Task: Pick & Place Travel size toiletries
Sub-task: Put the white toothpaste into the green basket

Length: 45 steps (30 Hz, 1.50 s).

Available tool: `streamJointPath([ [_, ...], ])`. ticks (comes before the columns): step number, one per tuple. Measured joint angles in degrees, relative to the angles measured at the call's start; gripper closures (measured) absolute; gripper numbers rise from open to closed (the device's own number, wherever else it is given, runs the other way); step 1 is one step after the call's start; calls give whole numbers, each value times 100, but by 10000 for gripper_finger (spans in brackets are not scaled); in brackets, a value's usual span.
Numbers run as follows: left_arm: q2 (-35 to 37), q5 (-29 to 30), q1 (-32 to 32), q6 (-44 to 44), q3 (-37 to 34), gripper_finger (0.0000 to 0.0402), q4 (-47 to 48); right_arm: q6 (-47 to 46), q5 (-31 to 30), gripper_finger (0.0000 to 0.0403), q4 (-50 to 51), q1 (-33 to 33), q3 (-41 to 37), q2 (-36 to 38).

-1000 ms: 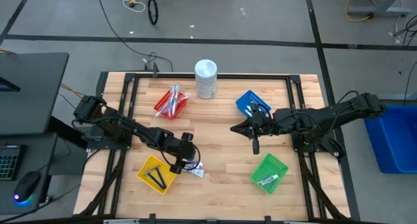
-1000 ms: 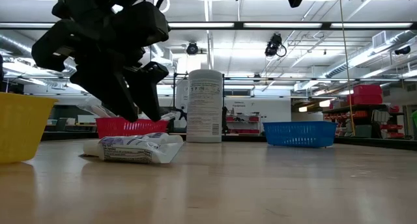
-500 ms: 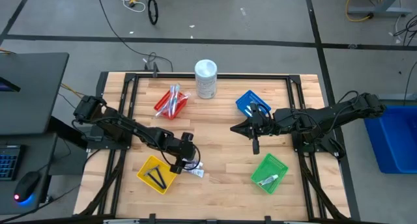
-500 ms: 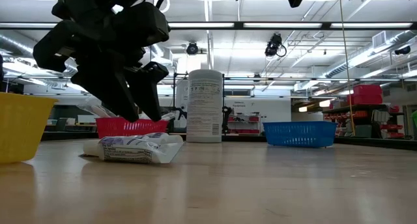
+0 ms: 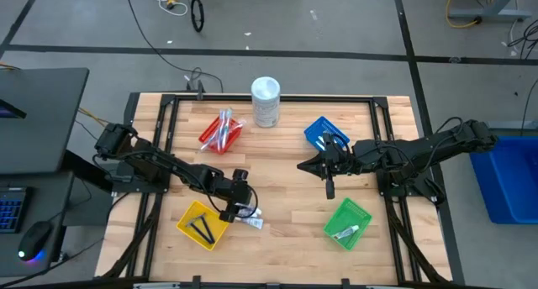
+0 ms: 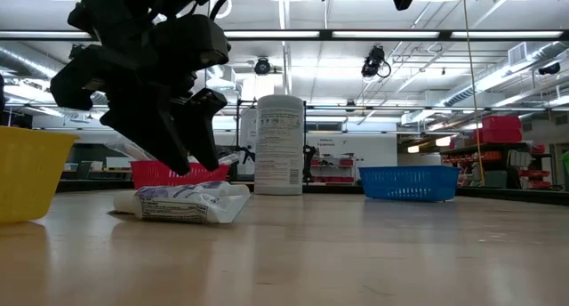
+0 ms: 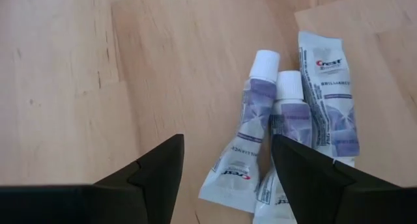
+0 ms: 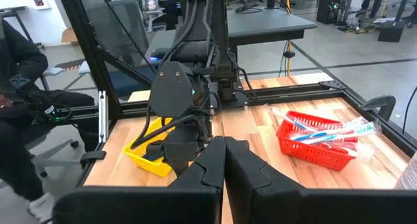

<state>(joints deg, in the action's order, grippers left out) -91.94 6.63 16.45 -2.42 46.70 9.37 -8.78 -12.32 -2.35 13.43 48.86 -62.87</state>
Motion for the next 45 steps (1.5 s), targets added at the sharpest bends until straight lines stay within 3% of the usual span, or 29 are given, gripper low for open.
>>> streamJointPath([
  [21,-671,-45,-35,184,7,165,-609,2,-7,393,-3,0,-7,-1],
  [45,-675,-350,-36,107,7,286,-587,2,-7,392,-2,-2,-7,0],
])
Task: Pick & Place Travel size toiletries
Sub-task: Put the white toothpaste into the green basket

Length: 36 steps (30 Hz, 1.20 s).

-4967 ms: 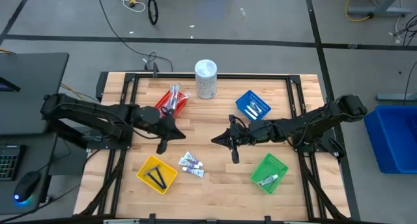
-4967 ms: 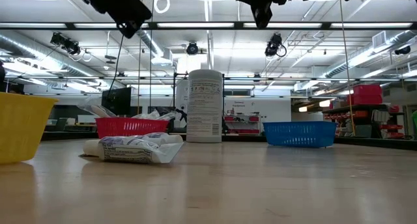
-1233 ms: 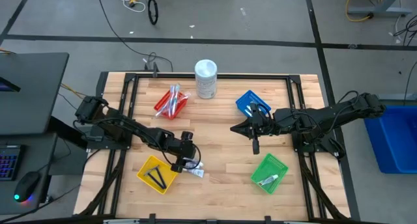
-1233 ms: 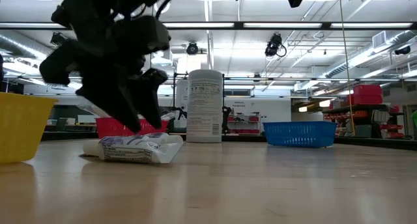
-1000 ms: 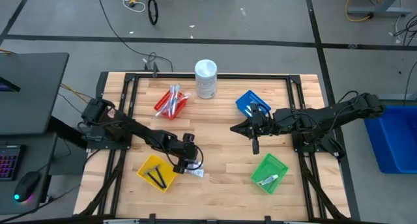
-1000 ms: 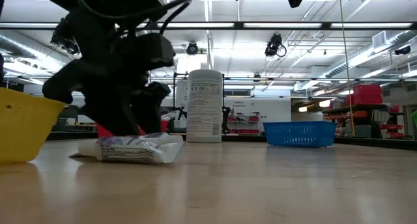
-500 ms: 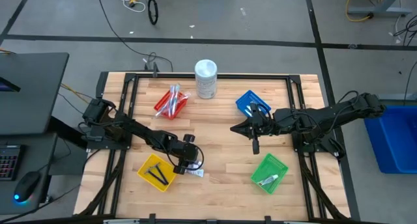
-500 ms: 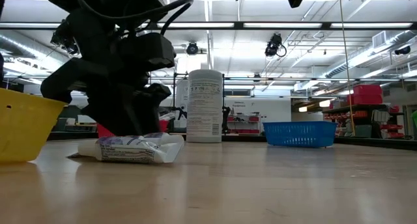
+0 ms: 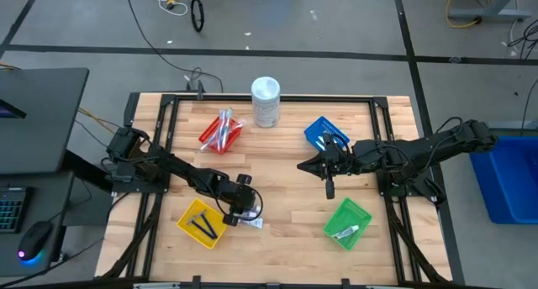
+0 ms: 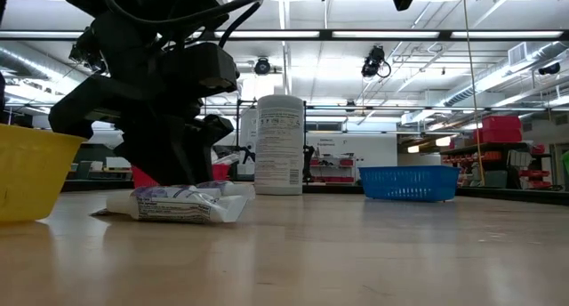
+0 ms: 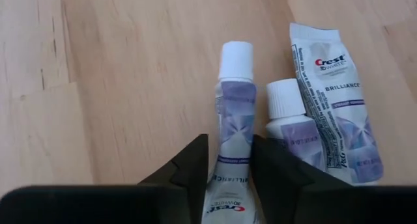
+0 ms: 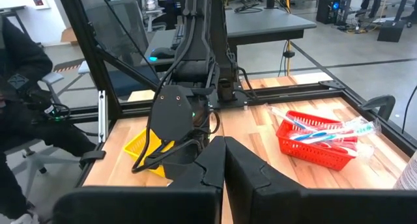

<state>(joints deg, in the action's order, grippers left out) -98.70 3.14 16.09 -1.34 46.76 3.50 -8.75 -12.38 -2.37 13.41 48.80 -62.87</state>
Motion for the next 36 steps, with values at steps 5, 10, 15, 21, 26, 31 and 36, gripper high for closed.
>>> streamJointPath([
  [5,0,1,-1,2,0,308,1,0,0,393,0,2,0,0],
  [10,0,4,-1,2,0,324,-1,0,0,392,0,1,0,0],
  [15,0,4,-1,2,0,328,-1,0,2,392,0,0,2,0],
  [21,55,7,-1,-109,5,327,21,0,0,393,0,0,2,0],
  [26,125,74,-37,-214,161,330,143,0,2,391,0,0,5,0],
  [31,120,74,-133,-350,344,328,395,0,2,393,0,1,9,2],
  [36,120,73,-222,-368,684,328,755,0,2,391,0,0,9,2],
])
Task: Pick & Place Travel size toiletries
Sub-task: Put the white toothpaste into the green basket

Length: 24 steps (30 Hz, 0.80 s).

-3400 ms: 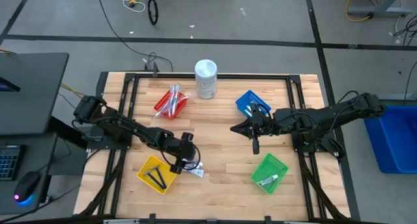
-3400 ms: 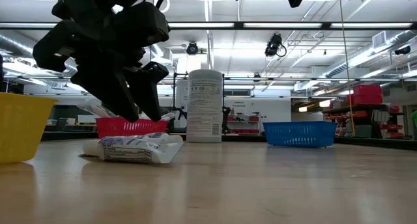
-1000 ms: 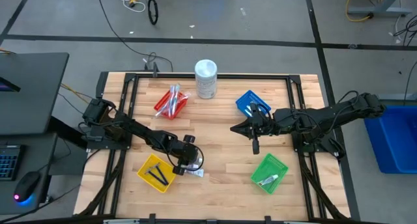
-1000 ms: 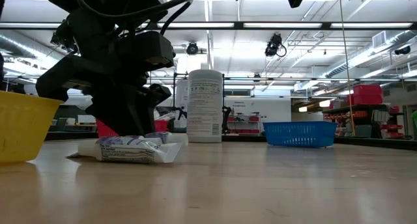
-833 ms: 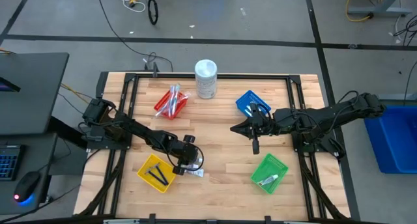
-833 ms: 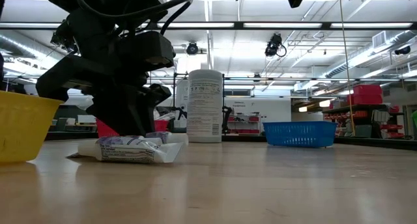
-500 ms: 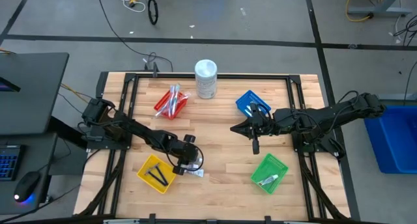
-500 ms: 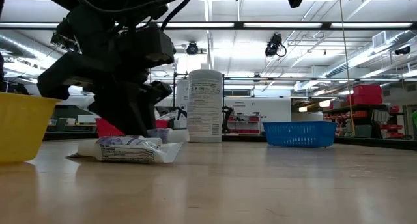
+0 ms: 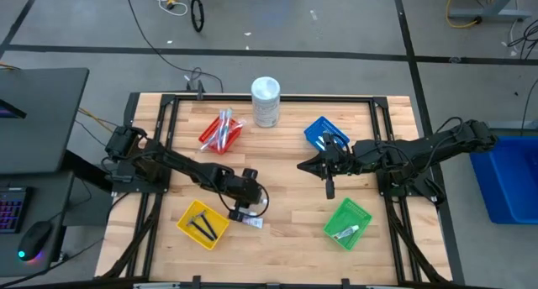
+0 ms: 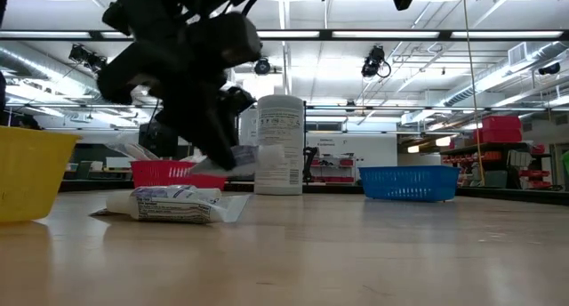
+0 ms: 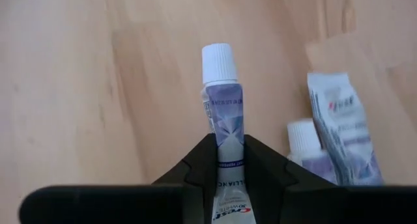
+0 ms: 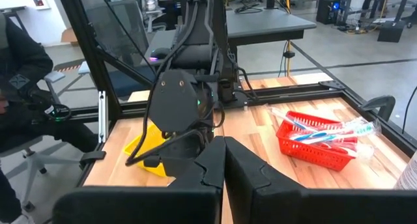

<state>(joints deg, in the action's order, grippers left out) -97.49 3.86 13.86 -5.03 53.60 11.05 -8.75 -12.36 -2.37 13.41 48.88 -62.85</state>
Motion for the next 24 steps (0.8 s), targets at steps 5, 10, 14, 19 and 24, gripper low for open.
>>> streamJointPath([
  [5,0,-2,-47,-173,241,327,42,20,0,393,2,1,0,0],
  [10,0,2,-102,-187,404,327,35,20,2,390,4,0,0,0],
  [14,0,2,-133,-189,550,327,37,20,0,391,6,2,0,0],
  [19,0,40,-133,-387,857,327,149,22,-3,389,59,2,0,0],
  [24,0,374,-133,-537,1086,327,623,-3,-271,390,376,1,0,0],
])
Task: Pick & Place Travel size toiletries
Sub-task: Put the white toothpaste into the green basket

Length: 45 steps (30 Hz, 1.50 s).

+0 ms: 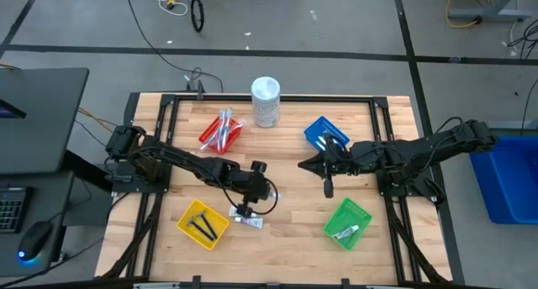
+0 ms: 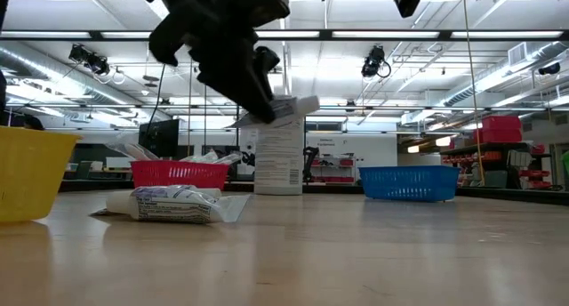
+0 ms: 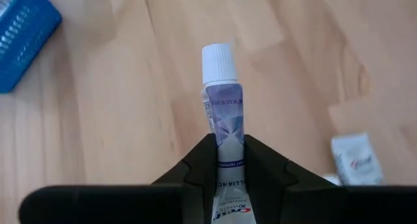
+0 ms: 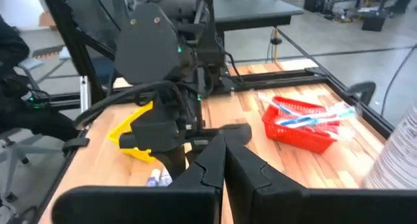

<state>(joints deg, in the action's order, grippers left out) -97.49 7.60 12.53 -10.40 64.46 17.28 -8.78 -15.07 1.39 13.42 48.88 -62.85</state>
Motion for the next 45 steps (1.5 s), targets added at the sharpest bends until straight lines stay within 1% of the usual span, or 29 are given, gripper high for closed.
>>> streamJointPath([
  [7,51,53,-14,-98,46,327,706,-21,-52,387,82,0,0,0],
  [10,154,52,-64,-88,48,327,1042,1,-267,388,258,1,0,0],
  [13,248,49,-125,18,40,327,1472,3,-325,388,303,-23,0,0],
  [20,492,37,-136,72,20,327,1635,23,-334,389,482,-27,-2,0],
  [27,695,74,-142,68,5,327,1602,-11,-339,387,732,-37,-2,0],
  [29,719,74,-172,27,11,327,1459,-99,-386,385,756,-38,-2,0],
  [35,782,67,-356,33,9,327,1459,-256,-443,375,747,-68,-2,60],
  [40,830,-226,-529,31,7,327,1095,-279,-442,361,743,-166,-2,310],
  [45,868,-533,-714,31,9,327,472,-279,-442,342,762,-333,-2,588],
])
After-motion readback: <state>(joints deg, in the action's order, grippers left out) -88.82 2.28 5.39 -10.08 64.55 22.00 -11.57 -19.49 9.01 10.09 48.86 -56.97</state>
